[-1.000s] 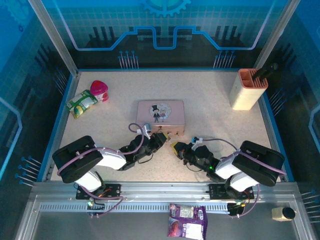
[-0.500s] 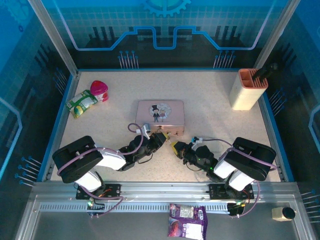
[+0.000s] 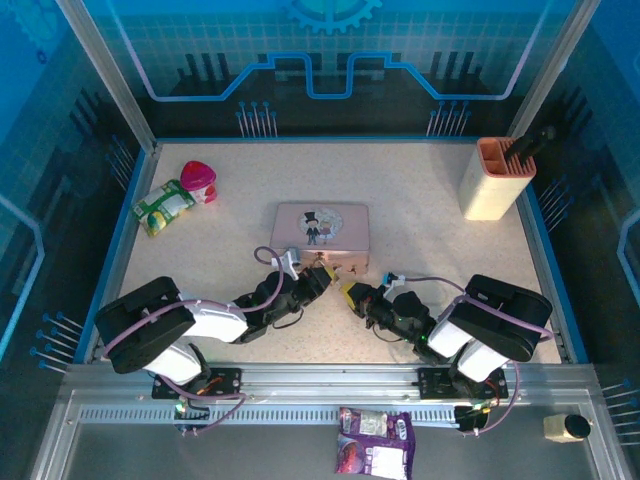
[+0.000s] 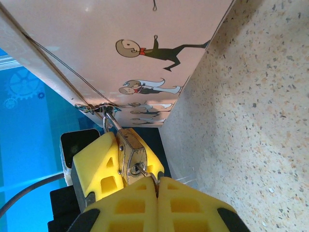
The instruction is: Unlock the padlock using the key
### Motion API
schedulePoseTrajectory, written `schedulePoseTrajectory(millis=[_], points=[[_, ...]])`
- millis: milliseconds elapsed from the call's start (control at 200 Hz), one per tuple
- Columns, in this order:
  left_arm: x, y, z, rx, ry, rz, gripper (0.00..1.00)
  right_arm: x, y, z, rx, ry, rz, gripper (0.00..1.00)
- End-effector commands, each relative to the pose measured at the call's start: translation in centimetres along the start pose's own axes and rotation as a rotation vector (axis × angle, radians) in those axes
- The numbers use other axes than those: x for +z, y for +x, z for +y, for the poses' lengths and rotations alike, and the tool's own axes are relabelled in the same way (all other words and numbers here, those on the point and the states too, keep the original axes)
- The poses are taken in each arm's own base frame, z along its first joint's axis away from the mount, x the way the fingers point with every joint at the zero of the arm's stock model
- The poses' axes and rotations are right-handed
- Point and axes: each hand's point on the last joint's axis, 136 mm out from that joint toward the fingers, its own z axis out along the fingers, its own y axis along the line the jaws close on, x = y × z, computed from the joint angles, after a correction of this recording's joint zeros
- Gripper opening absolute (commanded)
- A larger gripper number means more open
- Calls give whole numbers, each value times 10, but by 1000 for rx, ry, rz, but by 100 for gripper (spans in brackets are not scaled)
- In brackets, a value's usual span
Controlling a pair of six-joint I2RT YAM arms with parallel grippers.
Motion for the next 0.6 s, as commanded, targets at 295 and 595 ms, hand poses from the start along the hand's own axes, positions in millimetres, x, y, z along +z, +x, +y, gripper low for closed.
schedulePoseTrajectory(millis=[295, 595], points=[[0, 13, -57, 19, 202, 65, 0, 2, 2, 9, -42, -34, -15, 0], [6, 27, -56, 9, 191, 115, 0, 3, 2, 24, -106, -45, -28, 0]])
